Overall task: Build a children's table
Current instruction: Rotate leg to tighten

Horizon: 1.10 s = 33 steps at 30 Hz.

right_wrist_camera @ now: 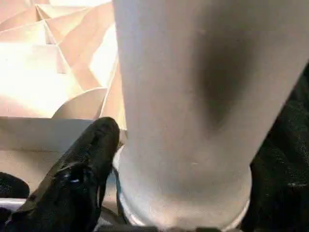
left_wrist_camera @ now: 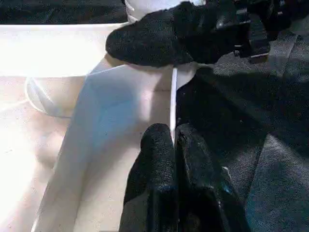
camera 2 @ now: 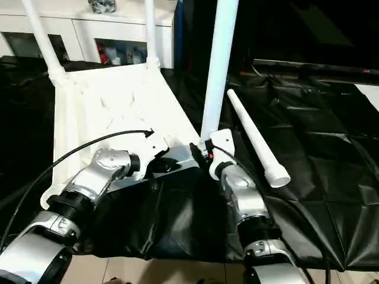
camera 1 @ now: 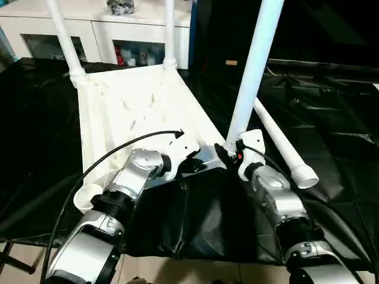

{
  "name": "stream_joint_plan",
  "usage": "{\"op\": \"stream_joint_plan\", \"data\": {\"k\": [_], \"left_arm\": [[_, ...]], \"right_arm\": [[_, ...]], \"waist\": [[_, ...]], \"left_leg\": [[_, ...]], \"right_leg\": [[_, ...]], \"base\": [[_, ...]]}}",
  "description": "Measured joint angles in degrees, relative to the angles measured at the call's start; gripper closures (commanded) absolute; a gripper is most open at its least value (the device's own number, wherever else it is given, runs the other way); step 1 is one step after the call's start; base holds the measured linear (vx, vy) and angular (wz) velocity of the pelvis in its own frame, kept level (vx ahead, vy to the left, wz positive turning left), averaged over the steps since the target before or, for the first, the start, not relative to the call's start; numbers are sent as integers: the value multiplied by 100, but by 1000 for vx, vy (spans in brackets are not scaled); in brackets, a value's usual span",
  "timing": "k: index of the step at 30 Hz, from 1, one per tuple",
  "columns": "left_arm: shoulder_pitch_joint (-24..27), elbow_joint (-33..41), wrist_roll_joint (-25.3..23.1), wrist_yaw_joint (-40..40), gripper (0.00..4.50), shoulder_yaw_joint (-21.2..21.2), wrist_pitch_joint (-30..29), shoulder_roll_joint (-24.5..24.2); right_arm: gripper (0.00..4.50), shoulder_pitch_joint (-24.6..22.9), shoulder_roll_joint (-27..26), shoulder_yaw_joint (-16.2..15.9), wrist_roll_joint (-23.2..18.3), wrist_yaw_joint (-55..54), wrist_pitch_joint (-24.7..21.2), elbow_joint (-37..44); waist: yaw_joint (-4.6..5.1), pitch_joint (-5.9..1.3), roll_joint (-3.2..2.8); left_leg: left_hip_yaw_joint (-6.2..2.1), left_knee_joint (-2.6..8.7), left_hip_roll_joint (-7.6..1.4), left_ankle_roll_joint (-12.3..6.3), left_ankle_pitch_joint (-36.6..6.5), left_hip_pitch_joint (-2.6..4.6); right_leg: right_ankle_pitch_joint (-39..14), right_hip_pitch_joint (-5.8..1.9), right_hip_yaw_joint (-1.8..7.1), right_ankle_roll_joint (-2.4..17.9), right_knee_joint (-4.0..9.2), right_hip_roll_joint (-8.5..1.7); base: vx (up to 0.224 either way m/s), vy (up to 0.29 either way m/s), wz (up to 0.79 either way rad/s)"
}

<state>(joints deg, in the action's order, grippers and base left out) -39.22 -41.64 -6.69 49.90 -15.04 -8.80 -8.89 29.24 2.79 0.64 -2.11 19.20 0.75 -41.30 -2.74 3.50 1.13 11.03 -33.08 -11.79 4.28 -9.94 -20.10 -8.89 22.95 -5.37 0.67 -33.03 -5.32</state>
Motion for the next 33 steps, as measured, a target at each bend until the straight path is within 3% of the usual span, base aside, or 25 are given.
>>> {"op": "stream_joint_plan", "data": {"k": [6, 10, 17, 18, 22, 28, 33], "left_arm": [[50, 119, 41, 562, 450, -62, 283, -321], [261, 405, 264, 1410, 450, -94, 525, -760], [363, 507, 474, 2241, 450, -116, 735, -1152], [378, 516, 482, 2301, 450, -115, 756, -1194], [457, 583, 551, 2581, 450, -122, 824, -1345], [468, 584, 587, 2708, 450, -154, 900, -1403], [468, 584, 581, 2705, 450, -156, 889, -1379]], "right_arm": [[57, -16, 502, -181, -114, 1292, 214, -30], [57, -278, 1158, -620, -302, 3002, 200, 455], [57, -276, 1445, -883, -477, 4188, 41, 731], [82, -276, 1452, -914, -489, 4270, 38, 736], [107, -276, 1572, -1027, -550, 4667, -120, 868], [166, -277, 1590, -1030, -643, 4815, -314, 968], [174, -387, 1592, -1003, -678, 4745, -522, 1164]], "waist": [[5, 2, -7], [-54, 0, -12], [-151, -1, -14], [-169, -1, -14], [-234, -1, -14], [-240, -1, -13], [-255, -1, -13]], "left_leg": [[1, 10, -2, 0, 0, -7], [2, 22, -10, 0, 0, -7], [12, 22, -14, -6, -5, -22], [12, 22, -14, -6, -5, -22], [17, 21, -14, -5, -4, -19], [19, 21, -14, -5, -4, -20], [19, 21, -15, -5, -4, -21]], "right_leg": [[12, 10, 0, 5, -8, 1], [37, 12, -1, 42, -27, 6], [22, 19, -1, 39, -24, 7], [22, 19, 0, 39, -24, 7], [22, 18, 4, 39, -25, 6], [21, 17, 7, 38, -25, 6], [17, 17, 7, 32, -25, 5]], "base": [[0, 0, 0], [0, 0, 0], [0, 0, 0], [0, 0, 0], [0, 0, 0], [0, 0, 0], [0, 0, 0]]}}
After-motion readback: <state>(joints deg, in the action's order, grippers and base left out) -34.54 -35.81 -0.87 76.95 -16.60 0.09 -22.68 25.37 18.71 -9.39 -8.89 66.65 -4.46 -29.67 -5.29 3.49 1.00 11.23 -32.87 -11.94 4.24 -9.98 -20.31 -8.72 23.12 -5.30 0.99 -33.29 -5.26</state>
